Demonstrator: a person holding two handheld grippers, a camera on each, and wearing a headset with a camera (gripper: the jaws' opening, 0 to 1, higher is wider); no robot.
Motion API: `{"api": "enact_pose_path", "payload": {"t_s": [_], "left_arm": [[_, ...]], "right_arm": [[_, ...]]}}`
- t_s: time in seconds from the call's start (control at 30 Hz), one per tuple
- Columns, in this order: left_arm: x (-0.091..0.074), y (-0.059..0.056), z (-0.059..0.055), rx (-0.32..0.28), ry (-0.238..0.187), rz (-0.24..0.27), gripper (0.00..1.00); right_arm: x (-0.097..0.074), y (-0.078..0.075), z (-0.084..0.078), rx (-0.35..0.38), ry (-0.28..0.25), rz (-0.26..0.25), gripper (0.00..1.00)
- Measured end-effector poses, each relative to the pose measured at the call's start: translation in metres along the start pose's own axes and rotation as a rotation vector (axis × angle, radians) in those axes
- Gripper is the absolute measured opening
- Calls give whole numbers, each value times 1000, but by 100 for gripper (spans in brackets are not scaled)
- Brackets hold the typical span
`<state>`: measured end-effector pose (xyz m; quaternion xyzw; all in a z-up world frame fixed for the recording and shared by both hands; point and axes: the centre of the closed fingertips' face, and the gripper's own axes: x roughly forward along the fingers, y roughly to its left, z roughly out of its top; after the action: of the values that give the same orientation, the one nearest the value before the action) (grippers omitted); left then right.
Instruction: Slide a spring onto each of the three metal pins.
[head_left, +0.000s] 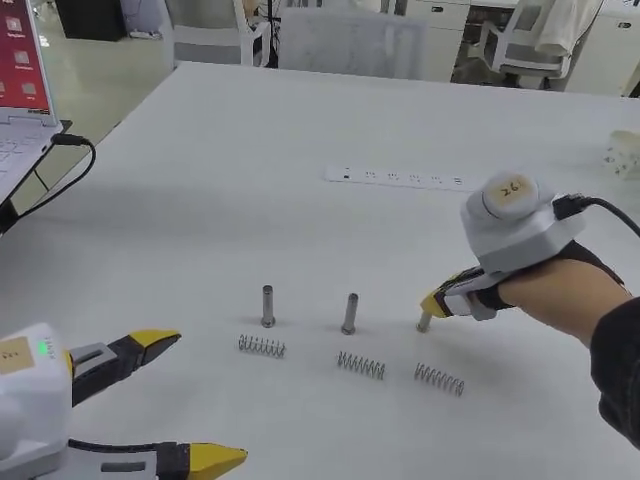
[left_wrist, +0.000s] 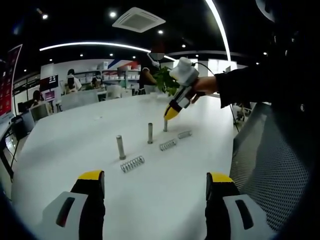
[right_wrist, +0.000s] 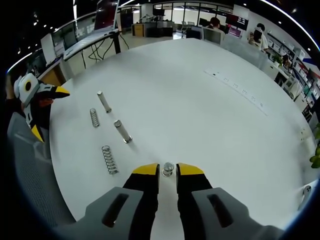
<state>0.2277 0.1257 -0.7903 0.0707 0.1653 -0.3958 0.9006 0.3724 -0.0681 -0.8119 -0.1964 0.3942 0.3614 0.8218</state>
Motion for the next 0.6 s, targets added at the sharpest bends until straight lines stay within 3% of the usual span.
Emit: {"api": "enact_pose_path", "payload": {"t_s": [0.6], "left_arm": [[2,-2,0,-2,-4,-6,80]], "right_arm": [[-15,7,-17,-2,1,-12,13]]}}
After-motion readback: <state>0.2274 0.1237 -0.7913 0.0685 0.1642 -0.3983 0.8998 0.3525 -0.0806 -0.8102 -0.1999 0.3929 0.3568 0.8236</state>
